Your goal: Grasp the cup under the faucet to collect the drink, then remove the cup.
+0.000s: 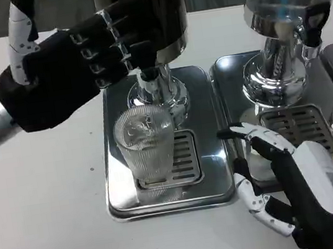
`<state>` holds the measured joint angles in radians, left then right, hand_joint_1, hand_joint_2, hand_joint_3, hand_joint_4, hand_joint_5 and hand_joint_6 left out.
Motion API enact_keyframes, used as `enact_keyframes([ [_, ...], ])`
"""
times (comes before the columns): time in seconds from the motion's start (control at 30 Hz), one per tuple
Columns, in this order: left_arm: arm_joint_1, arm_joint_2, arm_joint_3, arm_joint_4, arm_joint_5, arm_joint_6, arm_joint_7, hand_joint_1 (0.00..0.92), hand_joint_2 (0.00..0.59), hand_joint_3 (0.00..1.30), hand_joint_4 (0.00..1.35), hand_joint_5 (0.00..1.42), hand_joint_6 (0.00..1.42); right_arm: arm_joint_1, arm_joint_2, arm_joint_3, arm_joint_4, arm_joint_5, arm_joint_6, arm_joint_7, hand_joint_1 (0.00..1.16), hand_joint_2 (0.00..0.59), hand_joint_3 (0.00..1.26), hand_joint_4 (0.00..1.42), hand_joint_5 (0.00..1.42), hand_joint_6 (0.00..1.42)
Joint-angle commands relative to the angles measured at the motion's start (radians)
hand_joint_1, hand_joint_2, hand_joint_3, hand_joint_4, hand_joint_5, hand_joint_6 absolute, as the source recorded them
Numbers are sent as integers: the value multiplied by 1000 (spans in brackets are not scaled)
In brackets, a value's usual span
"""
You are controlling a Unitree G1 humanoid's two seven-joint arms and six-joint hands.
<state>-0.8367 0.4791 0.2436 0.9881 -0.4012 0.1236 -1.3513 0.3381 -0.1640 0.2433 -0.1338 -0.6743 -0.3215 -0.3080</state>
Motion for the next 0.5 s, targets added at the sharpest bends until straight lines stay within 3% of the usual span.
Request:
enact_keyframes([
  [0.03, -20, -14, -14, -11, 10, -11, -7, 0, 43, 125, 3, 52, 53, 2, 6, -1, -17, 10, 2, -7, 489, 567, 339, 219, 184, 302],
  [0.5, 0, -22, -42, -67, 35, -103, -1, 0, 43, 134, 13, 60, 55, 10, 0, -6, -11, 18, -5, -10, 476, 572, 348, 234, 194, 302],
])
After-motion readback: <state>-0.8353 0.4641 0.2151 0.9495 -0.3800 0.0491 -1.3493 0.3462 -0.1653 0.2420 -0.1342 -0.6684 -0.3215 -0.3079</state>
